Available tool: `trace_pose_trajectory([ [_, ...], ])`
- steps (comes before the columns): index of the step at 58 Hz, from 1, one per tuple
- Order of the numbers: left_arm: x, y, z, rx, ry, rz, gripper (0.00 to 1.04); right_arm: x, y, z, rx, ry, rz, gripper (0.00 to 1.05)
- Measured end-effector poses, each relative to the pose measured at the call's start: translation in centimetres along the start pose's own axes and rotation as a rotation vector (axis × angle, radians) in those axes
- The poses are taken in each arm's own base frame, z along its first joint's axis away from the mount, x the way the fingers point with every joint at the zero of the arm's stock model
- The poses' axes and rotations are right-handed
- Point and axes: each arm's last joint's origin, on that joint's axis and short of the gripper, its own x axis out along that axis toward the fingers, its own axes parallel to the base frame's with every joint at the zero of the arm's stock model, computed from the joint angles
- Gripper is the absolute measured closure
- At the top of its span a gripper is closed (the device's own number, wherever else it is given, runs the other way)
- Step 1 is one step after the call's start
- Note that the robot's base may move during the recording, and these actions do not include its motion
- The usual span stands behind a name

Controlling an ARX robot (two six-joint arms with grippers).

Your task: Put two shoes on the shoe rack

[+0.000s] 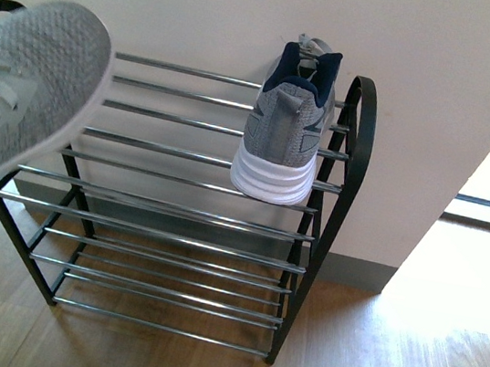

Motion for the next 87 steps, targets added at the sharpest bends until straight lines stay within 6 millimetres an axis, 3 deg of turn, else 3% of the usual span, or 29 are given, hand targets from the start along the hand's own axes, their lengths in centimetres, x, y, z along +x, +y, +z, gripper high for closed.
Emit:
trace_pose_trajectory([
  [11, 3.0, -4.8, 3.7, -0.226, 0.103, -0.091, 1.03, 0.0, 0.0, 0.0, 0.000, 0.000, 0.000, 0.09],
  [34, 8.8, -12.2, 5.7, -0.426, 0.335, -0.204, 1.03, 0.0, 0.0, 0.0, 0.000, 0.000, 0.000, 0.09],
  [50, 11.6, -16.2, 6.0, -0.449, 0.442, -0.232, 1.03, 0.0, 0.0, 0.0, 0.000, 0.000, 0.000, 0.09],
  [64, 13.3, -17.7, 6.3, -0.425, 0.480, -0.225, 1.03, 0.0, 0.0, 0.0, 0.000, 0.000, 0.000, 0.09],
  [87, 13.5, -17.7, 6.1, -0.413, 0.494, -0.202, 1.03, 0.0, 0.0, 0.0, 0.000, 0.000, 0.000, 0.09],
])
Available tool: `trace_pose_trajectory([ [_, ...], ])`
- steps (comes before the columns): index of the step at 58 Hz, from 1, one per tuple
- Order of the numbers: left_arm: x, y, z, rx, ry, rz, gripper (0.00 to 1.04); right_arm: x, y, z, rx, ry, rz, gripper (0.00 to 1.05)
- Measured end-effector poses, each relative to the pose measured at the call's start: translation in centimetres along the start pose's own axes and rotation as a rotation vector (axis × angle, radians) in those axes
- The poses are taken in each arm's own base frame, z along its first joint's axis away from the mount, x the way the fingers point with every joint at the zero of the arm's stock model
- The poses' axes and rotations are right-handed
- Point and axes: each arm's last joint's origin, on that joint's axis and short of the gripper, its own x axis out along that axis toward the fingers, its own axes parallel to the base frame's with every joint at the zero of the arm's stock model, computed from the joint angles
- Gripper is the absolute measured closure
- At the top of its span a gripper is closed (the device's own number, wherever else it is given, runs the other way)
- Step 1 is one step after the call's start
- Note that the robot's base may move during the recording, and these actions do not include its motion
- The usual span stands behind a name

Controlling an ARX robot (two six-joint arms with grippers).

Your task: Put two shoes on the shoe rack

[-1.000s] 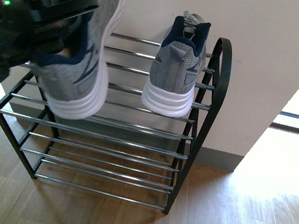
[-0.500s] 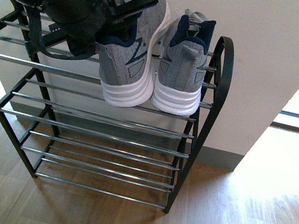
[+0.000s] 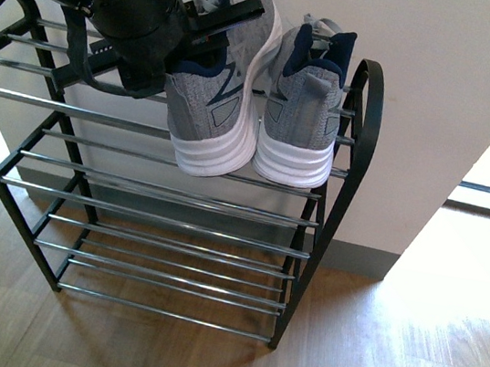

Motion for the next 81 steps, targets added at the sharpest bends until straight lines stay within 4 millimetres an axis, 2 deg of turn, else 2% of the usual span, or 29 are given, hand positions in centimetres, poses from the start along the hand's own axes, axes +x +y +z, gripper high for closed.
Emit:
trace_pose_trajectory([
  [16, 0.0, 0.1, -0.1, 0.002, 0.005, 0.009, 1.03, 0.0, 0.0, 0.0, 0.000, 0.000, 0.000, 0.09],
  [31, -0.1, 0.3, 0.5, -0.003, 0.015, 0.024, 1.03, 0.0, 0.0, 0.0, 0.000, 0.000, 0.000, 0.09],
  [50, 0.7, -0.7, 1.5, 0.066, 0.022, 0.059, 1.03, 0.0, 0.0, 0.0, 0.000, 0.000, 0.000, 0.09],
  [52, 0.7, -0.8, 1.6, 0.066, 0.018, 0.061, 1.00, 0.0, 0.0, 0.0, 0.000, 0.000, 0.000, 0.09],
  [66, 0.4, -0.8, 1.8, 0.091, -0.029, 0.059, 0.61, 0.0, 0.0, 0.0, 0.000, 0.000, 0.000, 0.09],
  [81, -2.3, -1.2, 2.6, 0.080, -0.101, -0.008, 0.18, 0.0, 0.0, 0.0, 0.000, 0.000, 0.000, 0.09],
])
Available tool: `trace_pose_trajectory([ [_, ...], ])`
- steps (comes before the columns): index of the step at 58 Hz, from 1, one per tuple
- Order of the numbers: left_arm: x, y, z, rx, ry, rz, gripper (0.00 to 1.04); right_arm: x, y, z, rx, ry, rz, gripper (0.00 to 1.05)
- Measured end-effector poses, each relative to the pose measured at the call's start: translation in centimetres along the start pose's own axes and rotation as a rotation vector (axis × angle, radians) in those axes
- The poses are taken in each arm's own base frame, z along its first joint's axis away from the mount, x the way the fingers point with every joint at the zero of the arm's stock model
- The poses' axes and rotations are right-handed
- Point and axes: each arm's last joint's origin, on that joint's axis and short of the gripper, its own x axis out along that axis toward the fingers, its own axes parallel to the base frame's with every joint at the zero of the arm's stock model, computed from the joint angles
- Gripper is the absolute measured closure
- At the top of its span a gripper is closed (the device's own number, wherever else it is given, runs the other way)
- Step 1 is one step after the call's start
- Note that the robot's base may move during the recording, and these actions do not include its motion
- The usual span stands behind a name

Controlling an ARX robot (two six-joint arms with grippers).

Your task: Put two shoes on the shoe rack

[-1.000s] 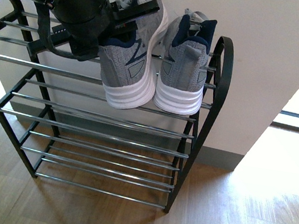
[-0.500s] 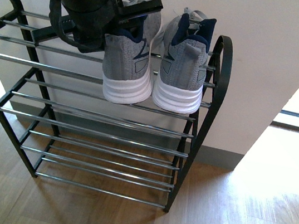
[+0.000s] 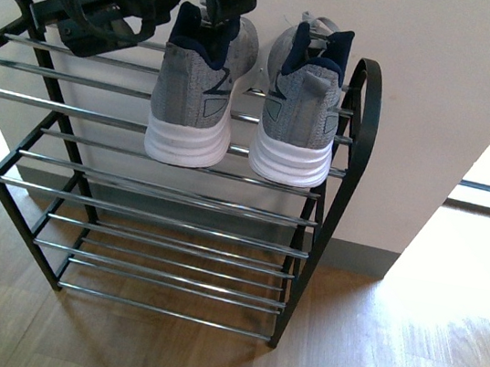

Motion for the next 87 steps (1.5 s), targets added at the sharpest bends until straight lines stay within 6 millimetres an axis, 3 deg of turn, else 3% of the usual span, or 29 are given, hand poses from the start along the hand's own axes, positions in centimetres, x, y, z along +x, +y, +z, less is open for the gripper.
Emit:
trace_pose_trajectory([
  [4, -0.5, 0.1, 0.1, -0.003, -0.014, -0.013, 0.08, 0.0, 0.0, 0.0, 0.000, 0.000, 0.000, 0.09],
  [20, -3.4, 1.5, -0.1, -0.001, -0.098, -0.043, 0.09, 0.0, 0.0, 0.0, 0.000, 0.000, 0.000, 0.09],
  [31, -10.5, 4.3, 0.1, 0.025, -0.328, -0.079, 0.09, 0.0, 0.0, 0.0, 0.000, 0.000, 0.000, 0.09],
  [35, -13.6, 6.1, -0.6, 0.041, -0.404, -0.089, 0.09, 0.0, 0.0, 0.0, 0.000, 0.000, 0.000, 0.09],
  [40, -15.7, 8.9, -1.6, 0.049, -0.471, -0.067, 0.09, 0.0, 0.0, 0.0, 0.000, 0.000, 0.000, 0.09],
  [49, -17.2, 13.6, -3.2, 0.028, -0.551, 0.000, 0.09, 0.0, 0.0, 0.0, 0.000, 0.000, 0.000, 0.09],
  [60, -17.2, 15.0, -3.8, 0.018, -0.571, 0.029, 0.10, 0.0, 0.0, 0.0, 0.000, 0.000, 0.000, 0.09],
  [66, -17.4, 15.7, -4.2, 0.178, -0.620, -0.120, 0.25, 0.0, 0.0, 0.0, 0.000, 0.000, 0.000, 0.09],
  [71, -17.9, 16.5, -4.8, 0.322, -0.644, -0.136, 0.39, 0.0, 0.0, 0.0, 0.000, 0.000, 0.000, 0.09],
  [84, -18.5, 18.4, -6.3, 0.409, -0.650, -0.104, 0.73, 0.0, 0.0, 0.0, 0.000, 0.000, 0.000, 0.09],
  [87, -18.8, 18.9, -6.8, 0.419, -0.652, -0.103, 0.86, 0.0, 0.0, 0.0, 0.000, 0.000, 0.000, 0.09],
])
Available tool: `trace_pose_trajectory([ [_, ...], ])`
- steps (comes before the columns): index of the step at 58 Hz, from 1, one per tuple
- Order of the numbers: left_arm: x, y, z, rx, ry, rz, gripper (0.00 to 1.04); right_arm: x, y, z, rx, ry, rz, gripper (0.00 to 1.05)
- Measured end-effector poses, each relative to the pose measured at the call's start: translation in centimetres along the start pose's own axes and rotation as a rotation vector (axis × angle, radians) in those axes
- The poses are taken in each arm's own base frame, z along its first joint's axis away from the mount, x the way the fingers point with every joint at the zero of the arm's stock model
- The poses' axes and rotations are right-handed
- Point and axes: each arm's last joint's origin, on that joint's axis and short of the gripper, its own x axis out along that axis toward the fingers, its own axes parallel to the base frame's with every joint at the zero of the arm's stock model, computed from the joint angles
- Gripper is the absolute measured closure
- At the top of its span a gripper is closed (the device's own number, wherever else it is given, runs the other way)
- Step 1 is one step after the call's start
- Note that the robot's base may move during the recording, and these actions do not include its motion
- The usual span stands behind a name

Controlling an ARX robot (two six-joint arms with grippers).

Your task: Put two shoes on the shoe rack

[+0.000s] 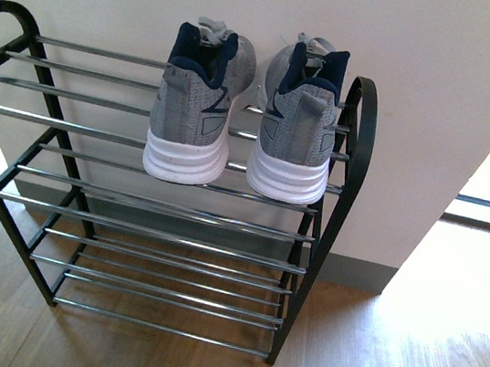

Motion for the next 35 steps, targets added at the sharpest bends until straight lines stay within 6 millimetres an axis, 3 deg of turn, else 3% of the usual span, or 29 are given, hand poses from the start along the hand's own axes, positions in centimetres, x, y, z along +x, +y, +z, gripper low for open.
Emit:
trace_pose_trajectory([
  [4, -0.8, 0.4, -0.4, 0.002, 0.000, 0.005, 1.04, 0.0, 0.0, 0.0, 0.000, 0.000, 0.000, 0.09],
  [13, -2.0, 1.6, -1.0, 0.010, 0.001, 0.010, 1.04, 0.0, 0.0, 0.0, 0.000, 0.000, 0.000, 0.09],
  [35, -3.7, 1.6, -2.0, 0.011, -0.016, 0.004, 1.04, 0.0, 0.0, 0.0, 0.000, 0.000, 0.000, 0.09],
])
